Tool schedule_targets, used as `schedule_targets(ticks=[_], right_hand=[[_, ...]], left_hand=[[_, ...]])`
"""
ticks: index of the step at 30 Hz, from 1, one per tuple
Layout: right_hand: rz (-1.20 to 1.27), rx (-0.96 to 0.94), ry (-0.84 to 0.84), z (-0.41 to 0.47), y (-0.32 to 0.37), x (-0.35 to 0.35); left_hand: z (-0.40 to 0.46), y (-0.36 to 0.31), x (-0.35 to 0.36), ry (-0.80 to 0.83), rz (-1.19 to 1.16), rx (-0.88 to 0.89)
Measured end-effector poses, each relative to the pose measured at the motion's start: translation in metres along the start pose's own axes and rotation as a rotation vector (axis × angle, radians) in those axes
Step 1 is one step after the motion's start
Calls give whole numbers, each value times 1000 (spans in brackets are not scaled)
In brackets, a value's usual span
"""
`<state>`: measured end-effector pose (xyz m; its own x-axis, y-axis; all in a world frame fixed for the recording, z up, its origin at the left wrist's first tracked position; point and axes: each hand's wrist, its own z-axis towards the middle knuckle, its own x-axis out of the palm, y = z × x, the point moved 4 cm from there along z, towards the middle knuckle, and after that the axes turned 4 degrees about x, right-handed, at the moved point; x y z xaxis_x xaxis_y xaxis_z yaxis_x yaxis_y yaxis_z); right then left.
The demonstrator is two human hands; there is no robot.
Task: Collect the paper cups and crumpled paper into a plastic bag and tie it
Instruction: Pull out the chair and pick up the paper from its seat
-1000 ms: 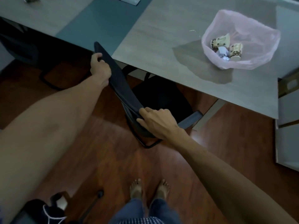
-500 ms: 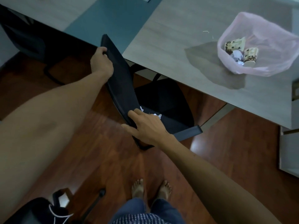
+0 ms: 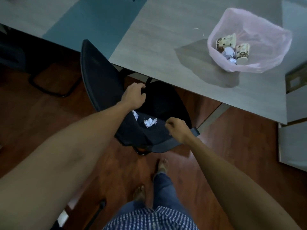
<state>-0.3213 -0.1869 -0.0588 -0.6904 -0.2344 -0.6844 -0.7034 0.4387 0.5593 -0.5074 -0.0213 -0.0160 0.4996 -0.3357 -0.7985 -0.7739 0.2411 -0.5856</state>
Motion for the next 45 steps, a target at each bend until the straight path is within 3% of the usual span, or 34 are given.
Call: schedule_targets(ticks=[8,13,21,25,34,40,45], right_hand=[[-8,15,63,89,-50,18],[-69,-20,156,159,-75,60],[-206,-58,293,240,-109,152],[-226,-79,281,258,-112,178],[-60,-23,184,256,-122,141],[59,39,22,218,-116,66],[21,66,-91,166,-92,-2]], left_hand=[[43,43,96,254,85,-231],[65,90,161,322,176,-369],[91,139,250,450,692,-363],[98,164,272,480,754,-444],[102,149,263,416,682,-389],[97,86,206,250,474,-326],[79,19,148,120,304,-257]])
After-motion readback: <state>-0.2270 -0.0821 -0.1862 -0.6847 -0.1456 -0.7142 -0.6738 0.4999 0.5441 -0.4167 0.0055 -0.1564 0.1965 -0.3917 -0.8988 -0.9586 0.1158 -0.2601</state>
